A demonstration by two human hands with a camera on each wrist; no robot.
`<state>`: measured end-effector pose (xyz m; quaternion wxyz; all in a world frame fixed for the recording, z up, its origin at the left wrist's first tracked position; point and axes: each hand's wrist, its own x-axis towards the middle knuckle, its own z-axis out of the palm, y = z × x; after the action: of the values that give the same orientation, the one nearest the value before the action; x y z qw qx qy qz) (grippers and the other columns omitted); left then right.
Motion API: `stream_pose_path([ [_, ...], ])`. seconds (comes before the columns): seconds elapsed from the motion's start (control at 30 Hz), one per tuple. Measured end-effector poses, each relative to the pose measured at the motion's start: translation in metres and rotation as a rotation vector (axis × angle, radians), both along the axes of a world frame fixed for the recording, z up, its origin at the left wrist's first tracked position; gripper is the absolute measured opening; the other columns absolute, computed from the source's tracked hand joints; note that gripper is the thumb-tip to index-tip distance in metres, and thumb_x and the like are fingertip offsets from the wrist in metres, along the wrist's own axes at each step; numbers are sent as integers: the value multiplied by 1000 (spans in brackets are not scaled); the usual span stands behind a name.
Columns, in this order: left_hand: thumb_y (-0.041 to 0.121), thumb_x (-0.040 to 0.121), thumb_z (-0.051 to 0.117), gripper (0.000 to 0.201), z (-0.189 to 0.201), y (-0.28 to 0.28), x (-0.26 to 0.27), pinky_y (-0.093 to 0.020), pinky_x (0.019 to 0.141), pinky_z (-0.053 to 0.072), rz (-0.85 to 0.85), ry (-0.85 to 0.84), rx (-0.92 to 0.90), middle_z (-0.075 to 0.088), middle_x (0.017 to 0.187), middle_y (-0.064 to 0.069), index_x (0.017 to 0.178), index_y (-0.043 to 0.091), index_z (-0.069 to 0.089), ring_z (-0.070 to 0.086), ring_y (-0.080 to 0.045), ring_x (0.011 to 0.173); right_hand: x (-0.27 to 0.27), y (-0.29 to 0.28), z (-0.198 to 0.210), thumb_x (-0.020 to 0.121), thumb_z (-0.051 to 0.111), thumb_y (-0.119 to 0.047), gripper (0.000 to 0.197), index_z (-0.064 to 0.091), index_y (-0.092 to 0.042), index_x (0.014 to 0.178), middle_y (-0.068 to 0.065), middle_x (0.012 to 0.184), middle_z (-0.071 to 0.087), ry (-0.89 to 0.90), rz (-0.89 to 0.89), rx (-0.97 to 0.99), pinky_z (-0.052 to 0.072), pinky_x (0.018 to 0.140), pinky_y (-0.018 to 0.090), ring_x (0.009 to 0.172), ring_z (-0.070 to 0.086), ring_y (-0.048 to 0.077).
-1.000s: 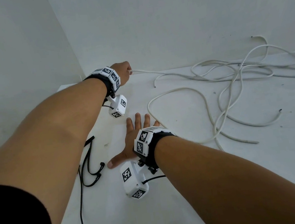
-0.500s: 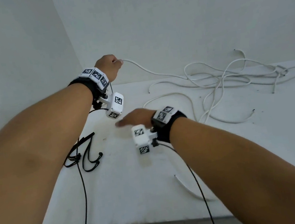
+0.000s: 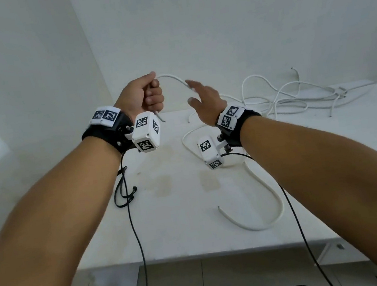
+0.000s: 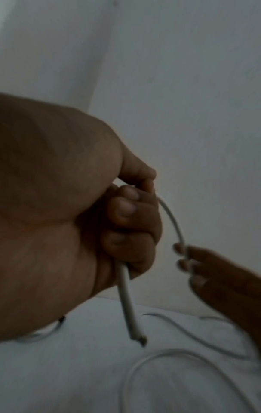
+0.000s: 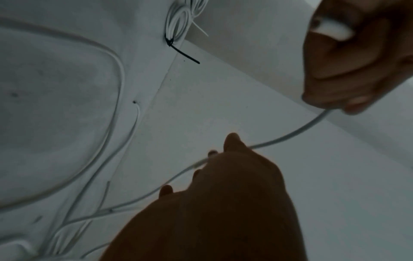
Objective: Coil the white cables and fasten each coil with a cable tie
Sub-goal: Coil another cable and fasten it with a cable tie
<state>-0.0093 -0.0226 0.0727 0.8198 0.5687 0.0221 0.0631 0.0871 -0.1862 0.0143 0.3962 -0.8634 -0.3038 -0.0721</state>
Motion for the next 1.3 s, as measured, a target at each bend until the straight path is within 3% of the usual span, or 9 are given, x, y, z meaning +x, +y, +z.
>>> stream_pose_path([
  [0.1, 33, 99, 45, 34, 4, -7, -17, -19, 41, 23, -94, -93, -202, 29, 50, 8, 70, 17, 46, 27, -6, 39, -5, 4, 0, 102, 40, -33, 33, 59, -29, 129, 0, 112, 68, 65, 102, 22, 50, 76, 30, 82, 58, 13],
  [0.2, 41, 102, 38, 39, 8, -7, -28, -18, 36, 23, -107, -176, -291, 29, 46, 8, 70, 18, 46, 27, -6, 33, -11, -3, -1, 104, 40, -30, 31, 67, -21, 118, 1, 104, 71, 83, 165, -2, 38, 54, 15, 67, 52, 5],
  [0.53, 47, 103, 35, 44, -2, -24, -23, -18, 35, 16, 77, -244, -258, 30, 47, 7, 85, 14, 57, 22, -6, 34, -42, 3, -12, 103, 45, -31, 25, 70, -29, 99, 2, 96, 66, 68, 313, -174, 40, 75, 27, 91, 61, 19],
  [0.63, 42, 104, 37, 44, -8, -27, -11, -23, 40, 15, 248, -178, 58, 32, 48, 5, 71, 15, 50, 22, -10, 39, -55, 5, -17, 103, 45, -25, 31, 58, -35, 76, 3, 89, 62, 69, 401, -176, 37, 78, 26, 86, 56, 19],
  [0.73, 38, 104, 33, 41, -24, -23, -8, -23, 43, 23, 344, -116, 625, 32, 52, 5, 68, 19, 36, 26, -11, 42, -53, -1, -22, 104, 44, -29, 29, 72, -24, 98, 8, 102, 69, 88, 414, -201, 42, 78, 27, 94, 63, 20],
  [0.87, 40, 103, 34, 35, -41, -10, -4, -24, 49, 29, 355, -36, 710, 35, 58, 4, 75, 18, 35, 31, -10, 45, -54, -5, -21, 103, 44, -28, 31, 74, -19, 104, 7, 90, 67, 47, 431, -230, 38, 70, 12, 91, 61, 22],
  [1.03, 42, 103, 35, 36, -58, -13, 1, -30, 64, 37, 323, 89, 985, 46, 60, 5, 78, 17, 42, 43, -14, 52, -59, -9, -13, 103, 46, -28, 30, 74, -17, 108, -13, 66, 48, 14, 444, -298, 35, 64, 19, 69, 49, 9],
  [1.23, 37, 105, 32, 43, -67, -26, 3, -35, 91, 36, 267, 217, 1215, 62, 108, -14, 113, 2, 57, 54, -33, 113, -64, -17, -5, 97, 54, -15, 24, 72, -12, 113, -17, 79, 58, -37, 509, -342, 39, 71, 10, 82, 54, 8],
  [1.3, 36, 104, 32, 42, -70, -25, 4, -35, 88, 38, 212, 215, 1244, 65, 101, -10, 107, 5, 60, 57, -32, 111, -63, -22, -2, 94, 56, -12, 21, 73, -13, 107, -14, 75, 60, -28, 527, -348, 43, 72, 17, 75, 57, 6],
])
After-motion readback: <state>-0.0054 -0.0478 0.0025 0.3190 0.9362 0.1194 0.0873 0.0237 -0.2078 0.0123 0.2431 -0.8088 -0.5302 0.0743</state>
